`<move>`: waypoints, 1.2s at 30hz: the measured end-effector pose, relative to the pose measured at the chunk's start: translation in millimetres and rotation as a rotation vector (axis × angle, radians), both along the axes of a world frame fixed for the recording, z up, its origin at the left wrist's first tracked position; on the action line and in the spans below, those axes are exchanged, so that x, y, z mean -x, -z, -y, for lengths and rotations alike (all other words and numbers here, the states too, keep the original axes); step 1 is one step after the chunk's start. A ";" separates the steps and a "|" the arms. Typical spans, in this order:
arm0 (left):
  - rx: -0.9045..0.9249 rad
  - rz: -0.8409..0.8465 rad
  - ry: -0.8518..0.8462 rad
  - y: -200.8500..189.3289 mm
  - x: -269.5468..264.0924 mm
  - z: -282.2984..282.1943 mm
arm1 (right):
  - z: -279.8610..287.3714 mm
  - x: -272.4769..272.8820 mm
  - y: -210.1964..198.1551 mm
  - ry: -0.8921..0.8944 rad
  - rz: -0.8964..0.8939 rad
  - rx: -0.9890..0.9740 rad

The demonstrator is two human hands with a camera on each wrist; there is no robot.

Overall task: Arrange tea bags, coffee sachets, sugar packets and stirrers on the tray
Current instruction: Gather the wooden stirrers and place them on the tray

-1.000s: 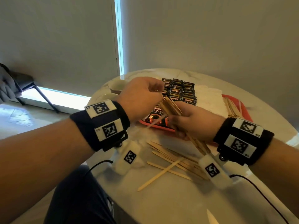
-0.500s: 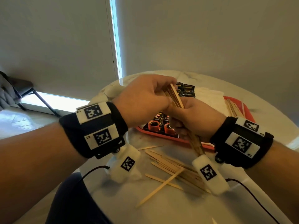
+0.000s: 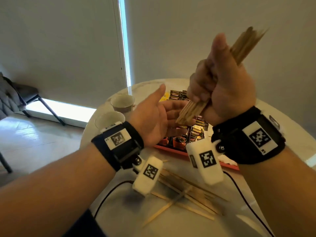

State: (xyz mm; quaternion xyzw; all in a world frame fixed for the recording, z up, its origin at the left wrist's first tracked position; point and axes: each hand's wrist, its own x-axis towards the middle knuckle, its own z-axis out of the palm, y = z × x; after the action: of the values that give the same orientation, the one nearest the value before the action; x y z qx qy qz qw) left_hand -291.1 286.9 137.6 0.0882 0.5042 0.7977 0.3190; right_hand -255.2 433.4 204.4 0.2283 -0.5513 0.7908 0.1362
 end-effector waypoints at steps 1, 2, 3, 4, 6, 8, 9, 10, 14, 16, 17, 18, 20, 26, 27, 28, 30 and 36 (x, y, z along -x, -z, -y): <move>-0.045 0.043 0.007 2.9 -1.9 -1.8 | 4.4 3.0 0.3 0.003 -0.030 0.011; -0.096 0.097 -0.005 5.8 -3.9 -3.5 | 9.2 6.1 2.4 0.003 -0.048 0.011; -0.151 0.156 -0.035 7.5 -5.6 -5.2 | 13.6 9.5 6.0 0.001 -0.057 0.000; -0.203 0.209 -0.078 8.6 -6.9 -6.7 | 17.4 13.9 10.8 0.000 -0.063 -0.017; -0.293 0.270 -0.146 8.7 -7.7 -7.6 | 23.7 23.2 22.1 -0.019 -0.077 -0.060; -0.346 0.283 -0.188 9.1 -6.7 -6.9 | 28.9 31.7 33.1 -0.042 -0.060 -0.082; -0.363 0.282 -0.208 9.0 -6.5 -6.8 | 31.4 35.2 37.8 -0.047 -0.040 -0.090; -0.378 0.277 -0.220 9.8 -6.3 -7.0 | 33.1 38.2 42.0 -0.049 -0.019 -0.099; -0.377 0.200 -0.220 15.8 -3.2 -5.9 | 33.2 43.2 49.5 -0.040 0.055 -0.188; -0.296 0.072 -0.237 15.5 2.4 -1.2 | 28.1 44.9 50.3 -0.047 0.110 -0.247; -0.238 -0.044 -0.241 13.6 5.6 1.1 | 24.3 45.0 50.3 -0.057 0.136 -0.298; -0.181 -0.179 -0.239 10.0 8.6 2.9 | 22.3 43.4 48.3 -0.093 0.160 -0.359; -0.069 -0.401 -0.224 -0.2 12.6 6.2 | 17.5 40.8 44.6 -0.173 0.184 -0.575; 0.281 -0.797 -0.156 -19.9 6.6 10.6 | 11.0 28.8 43.7 -0.381 0.289 -0.728; 0.243 -0.787 -0.172 -20.3 2.7 9.4 | 7.9 27.6 46.9 -0.411 0.316 -0.691; 0.191 -0.761 -0.202 -21.2 -0.7 8.0 | 4.7 25.0 48.2 -0.431 0.349 -0.662; 0.032 -0.676 -0.295 -24.7 -2.2 7.0 | -5.3 20.1 52.6 -0.406 0.445 -0.570; -0.195 -0.634 -0.466 -36.4 -2.6 -5.4 | -15.6 24.4 54.1 -0.165 0.671 0.213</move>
State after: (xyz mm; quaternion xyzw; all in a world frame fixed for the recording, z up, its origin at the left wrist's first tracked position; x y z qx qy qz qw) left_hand -288.5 292.3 174.0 0.2428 0.5060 0.8261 -0.0516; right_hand -279.6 448.9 150.4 -0.0155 -0.4597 0.8830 -0.0937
